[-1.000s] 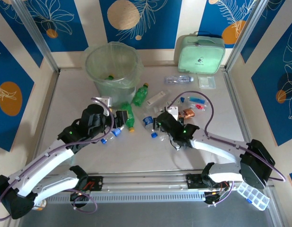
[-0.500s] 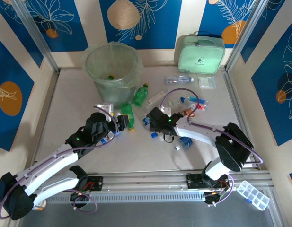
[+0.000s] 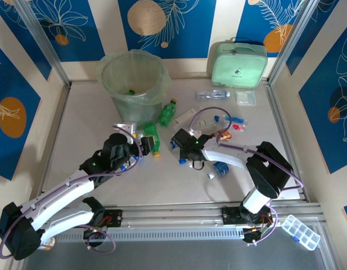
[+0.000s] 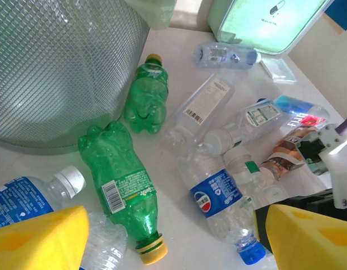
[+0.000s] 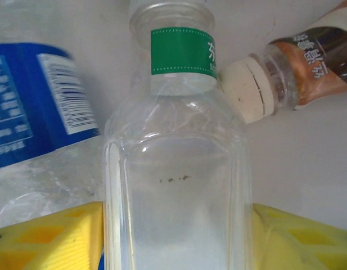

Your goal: Put the plastic bottles in the bin

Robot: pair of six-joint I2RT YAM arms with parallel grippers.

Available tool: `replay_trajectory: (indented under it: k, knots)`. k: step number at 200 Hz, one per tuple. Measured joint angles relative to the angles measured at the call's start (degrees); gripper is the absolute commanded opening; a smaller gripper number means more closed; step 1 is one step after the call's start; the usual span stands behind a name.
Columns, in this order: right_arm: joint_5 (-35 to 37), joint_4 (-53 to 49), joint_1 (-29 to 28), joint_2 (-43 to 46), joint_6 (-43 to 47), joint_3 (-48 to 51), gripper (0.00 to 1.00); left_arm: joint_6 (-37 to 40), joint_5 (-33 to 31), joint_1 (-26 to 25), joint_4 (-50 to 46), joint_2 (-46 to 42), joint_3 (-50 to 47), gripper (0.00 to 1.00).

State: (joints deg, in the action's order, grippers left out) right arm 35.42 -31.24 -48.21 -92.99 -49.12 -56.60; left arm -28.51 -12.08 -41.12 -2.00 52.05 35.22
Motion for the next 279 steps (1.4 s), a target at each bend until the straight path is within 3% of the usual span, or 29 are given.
replay_trajectory:
  k: [36,112,134,153,184,239,279]
  knots:
    - [-0.7,0.1,0.1,-1.9,0.0,-1.2,0.60,0.0,0.0,0.0,0.0,-0.7,0.0,0.82]
    - [0.6,0.5,-1.7,-0.8,0.5,-0.7,0.57,0.0,0.0,0.0,0.1,-0.7,0.0,0.82]
    - [2.1,1.6,-4.1,2.0,1.7,0.3,0.54,0.0,-0.3,0.0,0.0,-0.7,0.0,0.83]
    - [2.7,4.4,-5.6,6.1,3.6,2.9,0.44,-0.2,-0.2,0.0,0.1,-1.3,-0.1,0.85]
    - [2.4,12.3,-7.5,14.5,8.8,9.8,0.43,-2.0,0.6,0.0,1.9,-2.7,-1.4,0.94]
    - [-3.5,31.7,-13.0,31.7,22.4,23.7,0.42,-7.2,11.5,0.0,14.2,2.3,-5.3,0.99]
    - [-7.0,38.6,-13.7,34.8,27.3,25.5,0.40,-12.3,23.1,0.1,28.8,10.5,-7.8,0.97]
